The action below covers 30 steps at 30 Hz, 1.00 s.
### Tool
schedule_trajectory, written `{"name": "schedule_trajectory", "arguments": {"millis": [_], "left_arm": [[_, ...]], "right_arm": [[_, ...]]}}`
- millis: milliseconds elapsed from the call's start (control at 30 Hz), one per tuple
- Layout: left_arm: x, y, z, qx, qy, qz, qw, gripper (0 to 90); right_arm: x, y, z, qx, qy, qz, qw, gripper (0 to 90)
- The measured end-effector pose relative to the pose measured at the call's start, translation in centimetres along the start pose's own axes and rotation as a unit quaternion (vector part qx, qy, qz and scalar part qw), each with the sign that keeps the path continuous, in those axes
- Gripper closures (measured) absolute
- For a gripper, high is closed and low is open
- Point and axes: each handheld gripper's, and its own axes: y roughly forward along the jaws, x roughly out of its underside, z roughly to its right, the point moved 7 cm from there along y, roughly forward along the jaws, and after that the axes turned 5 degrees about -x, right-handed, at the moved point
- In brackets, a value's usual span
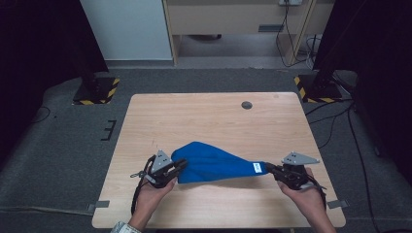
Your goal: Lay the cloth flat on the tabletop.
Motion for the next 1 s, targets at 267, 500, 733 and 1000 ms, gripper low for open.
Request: {"name": "schedule_trajectory", "arguments": {"millis": [267, 500, 733, 1000], "left_arm": [[-1.7, -1.2, -0.3, -0.024, 0.003, 0.037, 0.999, 83.9], [-3.5, 0.1, -1.2, -0.033, 0.005, 0.035, 0.9988, 85.5], [-4.8, -0.7, -1.7, -0.034, -0.001, 0.051, 0.9981, 85.5], [-8.4, -5.1, 0.0, -0.029, 0.023, 0.084, 0.9958, 85.5]], "right_arm": [[-1.3, -0.6, -0.3, 0.0, -0.011, 0.021, 0.9997, 89.1], [-4.8, -0.8, 0.7, 0.014, -0.023, 0.056, 0.9981, 89.1], [-6.3, -1.0, 0.7, 0.013, -0.027, 0.067, 0.9973, 89.1], [-8.5, -4.9, -1.3, 0.01, -0.043, 0.107, 0.9933, 89.1]]}}
